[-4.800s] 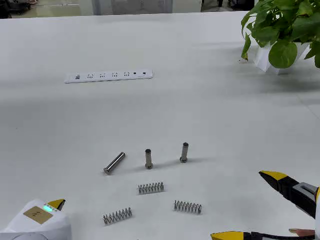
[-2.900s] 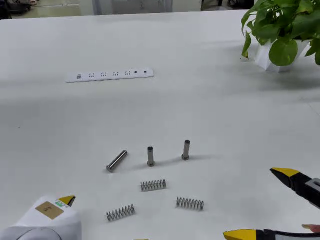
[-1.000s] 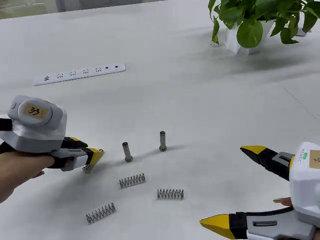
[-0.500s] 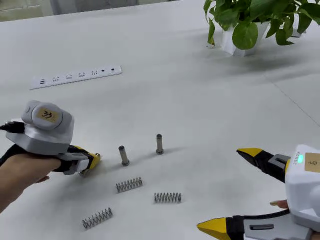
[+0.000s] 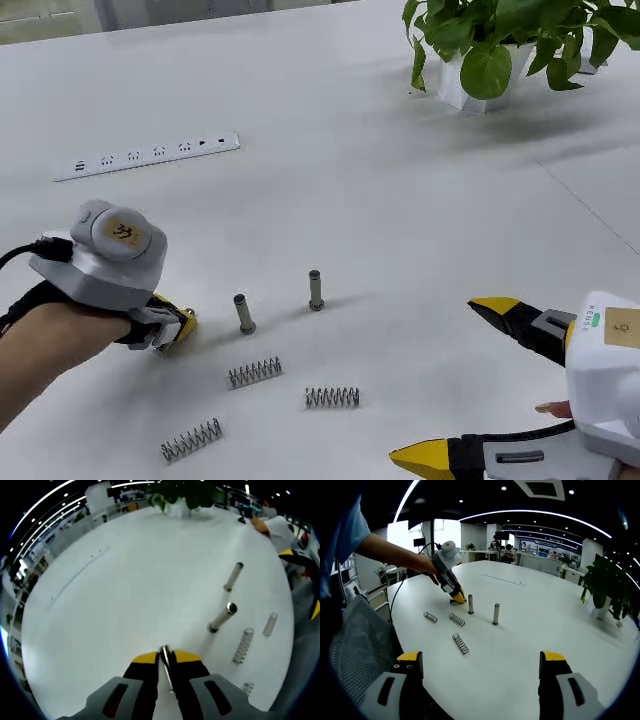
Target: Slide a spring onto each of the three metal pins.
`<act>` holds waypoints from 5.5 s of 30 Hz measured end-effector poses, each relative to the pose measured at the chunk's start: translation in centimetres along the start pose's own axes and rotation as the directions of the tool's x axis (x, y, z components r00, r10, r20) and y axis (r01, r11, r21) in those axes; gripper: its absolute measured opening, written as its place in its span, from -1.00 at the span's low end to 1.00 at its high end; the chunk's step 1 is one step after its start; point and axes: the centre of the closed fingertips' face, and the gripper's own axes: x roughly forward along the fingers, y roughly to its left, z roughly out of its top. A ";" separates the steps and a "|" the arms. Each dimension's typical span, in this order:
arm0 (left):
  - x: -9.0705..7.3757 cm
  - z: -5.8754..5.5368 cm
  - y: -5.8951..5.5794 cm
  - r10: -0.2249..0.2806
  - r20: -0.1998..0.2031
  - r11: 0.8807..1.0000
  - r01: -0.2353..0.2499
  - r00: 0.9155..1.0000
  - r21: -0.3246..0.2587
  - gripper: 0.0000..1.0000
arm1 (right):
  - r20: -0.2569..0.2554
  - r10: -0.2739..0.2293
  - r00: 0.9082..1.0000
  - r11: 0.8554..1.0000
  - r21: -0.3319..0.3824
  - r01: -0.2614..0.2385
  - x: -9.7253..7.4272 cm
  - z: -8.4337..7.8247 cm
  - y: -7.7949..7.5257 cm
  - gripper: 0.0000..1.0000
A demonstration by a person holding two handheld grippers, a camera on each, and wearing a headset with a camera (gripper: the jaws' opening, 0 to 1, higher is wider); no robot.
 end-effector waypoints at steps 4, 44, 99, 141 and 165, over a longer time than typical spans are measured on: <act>0.0 0.0 0.0 0.009 -0.025 1.000 -0.009 1.000 0.001 -0.80 | 0.008 0.001 1.000 1.000 0.003 -0.001 0.0 0.2 0.0 0.96; -2.8 1.3 0.6 0.028 0.152 0.993 -0.011 0.988 -0.113 -0.85 | 0.003 0.007 1.000 1.000 -0.012 -0.007 0.2 0.0 0.2 0.96; -5.7 -1.1 -0.6 0.109 0.260 0.984 -0.067 0.960 -0.166 -0.84 | -0.023 0.034 0.999 0.998 -0.054 -0.036 0.4 -0.3 1.1 0.96; -5.1 -2.6 -1.8 0.080 0.282 0.981 -0.025 0.956 -0.194 -0.10 | -0.051 0.053 0.997 0.996 -0.067 -0.056 0.6 -0.7 1.6 0.98; -8.6 -4.8 -4.0 0.023 0.413 0.969 0.082 0.910 -0.235 1.00 | -0.028 0.034 0.999 0.998 -0.048 -0.035 0.6 -0.2 1.1 0.98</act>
